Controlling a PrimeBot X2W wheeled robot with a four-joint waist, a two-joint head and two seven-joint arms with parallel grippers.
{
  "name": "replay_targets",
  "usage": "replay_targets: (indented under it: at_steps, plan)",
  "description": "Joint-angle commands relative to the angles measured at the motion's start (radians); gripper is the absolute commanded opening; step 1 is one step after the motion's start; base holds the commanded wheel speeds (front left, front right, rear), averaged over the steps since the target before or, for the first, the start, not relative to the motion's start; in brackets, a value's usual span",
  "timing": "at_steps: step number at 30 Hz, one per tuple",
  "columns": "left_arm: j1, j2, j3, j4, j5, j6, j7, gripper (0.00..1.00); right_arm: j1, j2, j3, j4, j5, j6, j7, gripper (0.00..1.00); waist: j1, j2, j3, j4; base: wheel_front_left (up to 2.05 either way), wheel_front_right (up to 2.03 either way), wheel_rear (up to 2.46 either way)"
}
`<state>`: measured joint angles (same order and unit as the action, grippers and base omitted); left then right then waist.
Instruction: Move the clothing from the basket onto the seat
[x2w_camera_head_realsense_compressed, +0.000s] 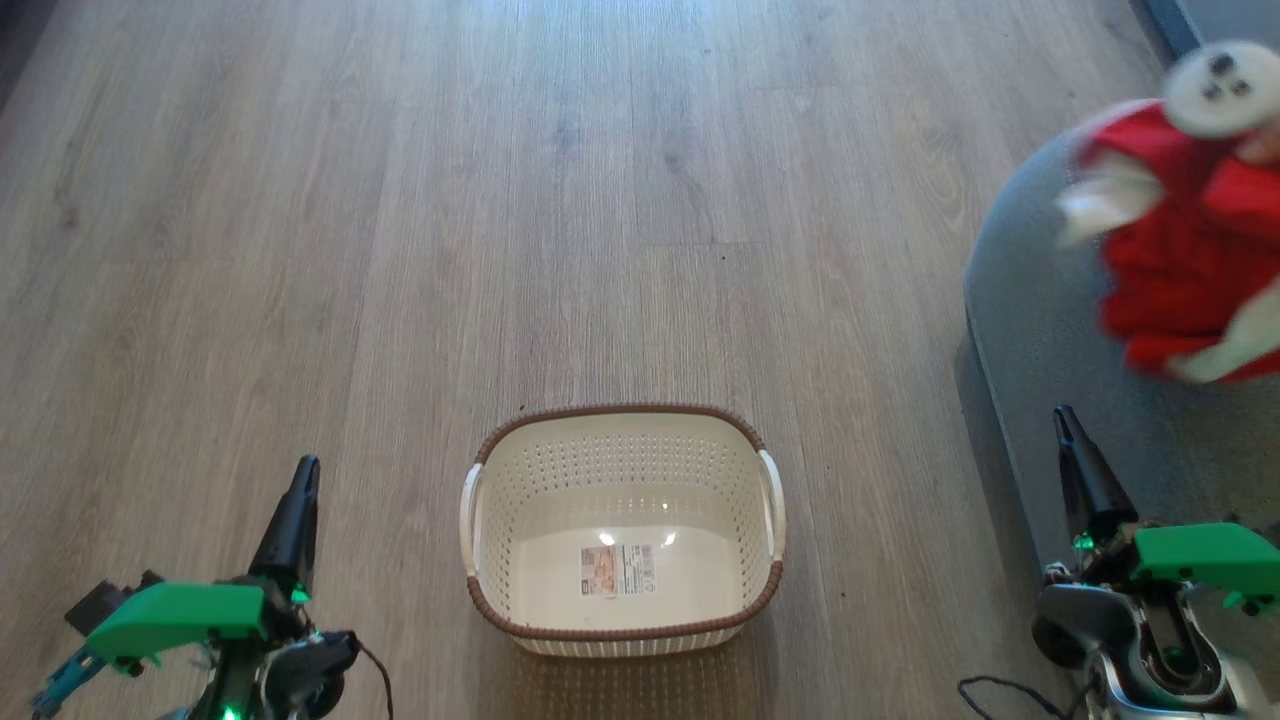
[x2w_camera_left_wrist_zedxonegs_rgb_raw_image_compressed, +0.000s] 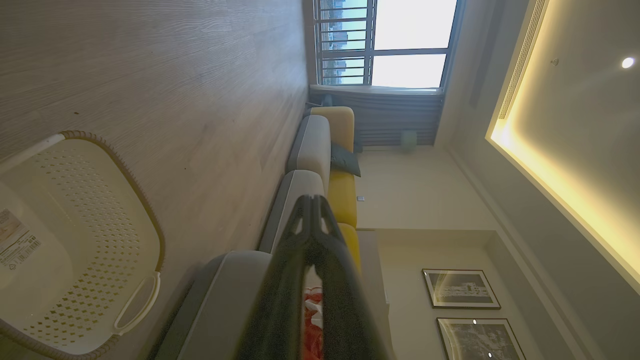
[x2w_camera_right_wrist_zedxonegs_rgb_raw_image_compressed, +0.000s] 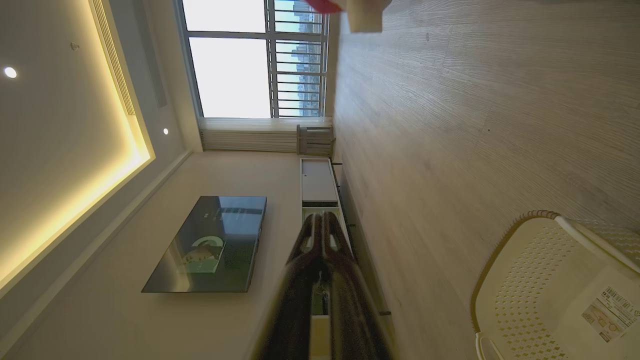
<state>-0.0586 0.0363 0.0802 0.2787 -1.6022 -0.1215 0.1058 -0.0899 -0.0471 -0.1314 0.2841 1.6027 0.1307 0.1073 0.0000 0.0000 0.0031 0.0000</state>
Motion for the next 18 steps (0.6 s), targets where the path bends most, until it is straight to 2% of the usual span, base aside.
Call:
replay_targets:
  at_steps: [1, 18]
  plan:
    - [-0.049, 0.014, 0.033, -0.034, -0.007, -0.009, 0.007, 0.00, -0.018, -0.003, 0.018, -0.039, 0.006, 0.000, 0.006, 0.00, 0.0000, 0.0000, 0.000, 0.000, 0.00, 0.00, 0.00]
    - [-0.049, 0.014, 0.033, -0.034, -0.007, -0.009, 0.007, 0.00, -0.018, -0.003, 0.018, -0.039, 0.006, 0.000, 0.006, 0.00, 0.0000, 0.0000, 0.000, 0.000, 0.00, 0.00, 0.00]
